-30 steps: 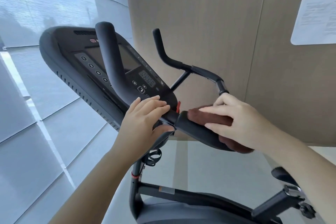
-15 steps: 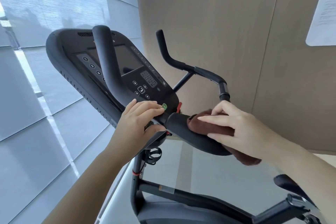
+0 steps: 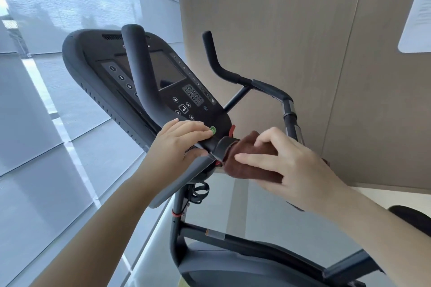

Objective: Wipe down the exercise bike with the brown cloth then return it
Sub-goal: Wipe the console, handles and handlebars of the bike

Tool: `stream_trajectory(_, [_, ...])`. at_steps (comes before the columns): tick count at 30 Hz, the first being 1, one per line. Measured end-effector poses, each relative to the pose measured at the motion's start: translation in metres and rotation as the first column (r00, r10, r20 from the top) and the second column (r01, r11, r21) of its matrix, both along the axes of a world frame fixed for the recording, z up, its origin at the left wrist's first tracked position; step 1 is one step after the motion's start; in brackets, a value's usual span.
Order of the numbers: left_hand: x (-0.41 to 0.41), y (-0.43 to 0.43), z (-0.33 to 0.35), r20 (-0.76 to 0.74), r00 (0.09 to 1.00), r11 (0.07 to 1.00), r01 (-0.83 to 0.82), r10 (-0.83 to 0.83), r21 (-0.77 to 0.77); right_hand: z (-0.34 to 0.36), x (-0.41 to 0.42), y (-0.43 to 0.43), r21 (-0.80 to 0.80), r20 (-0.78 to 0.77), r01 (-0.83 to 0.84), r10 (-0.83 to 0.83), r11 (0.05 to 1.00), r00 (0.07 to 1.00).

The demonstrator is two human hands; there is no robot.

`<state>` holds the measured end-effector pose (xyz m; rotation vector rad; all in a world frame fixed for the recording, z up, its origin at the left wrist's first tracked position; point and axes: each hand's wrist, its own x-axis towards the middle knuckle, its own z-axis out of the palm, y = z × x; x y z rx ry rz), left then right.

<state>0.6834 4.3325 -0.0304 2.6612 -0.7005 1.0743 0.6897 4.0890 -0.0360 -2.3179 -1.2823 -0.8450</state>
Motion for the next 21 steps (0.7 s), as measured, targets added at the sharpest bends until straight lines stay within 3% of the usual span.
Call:
stream_trajectory(4, [0.004,0.005,0.006,0.004,0.999,0.998,0.034,-0.034,0.048,-0.007,-0.012,0.008,0.239,-0.133,0.15,-0.121,0.959,0.984])
stream_trajectory(7, [0.007,0.007,0.001,0.016,0.999,0.998,0.047,-0.048,0.049,-0.001,-0.014,0.05,0.486,-0.27,0.404,-0.307,0.775,0.913])
stream_trajectory(10, [0.01,0.008,-0.004,0.086,0.993,0.997,0.072,-0.075,0.037,-0.004,-0.016,0.092,0.393,-0.209,0.623,-0.594,0.677,0.777])
stream_trajectory(12, [0.012,0.009,-0.007,0.132,0.987,0.996,0.091,-0.092,0.01,-0.006,-0.019,0.099,0.339,-0.19,0.697,-0.68,0.631,0.708])
stream_trajectory(18, [0.016,0.011,-0.01,0.174,0.974,0.987,0.156,-0.148,-0.038,-0.01,-0.027,0.078,0.169,-0.034,0.61,-0.614,0.774,0.788])
stream_trajectory(21, [0.019,0.013,-0.011,0.184,0.968,0.98,0.186,-0.172,-0.066,-0.014,-0.021,0.091,0.261,0.006,0.592,-0.615,0.762,0.789])
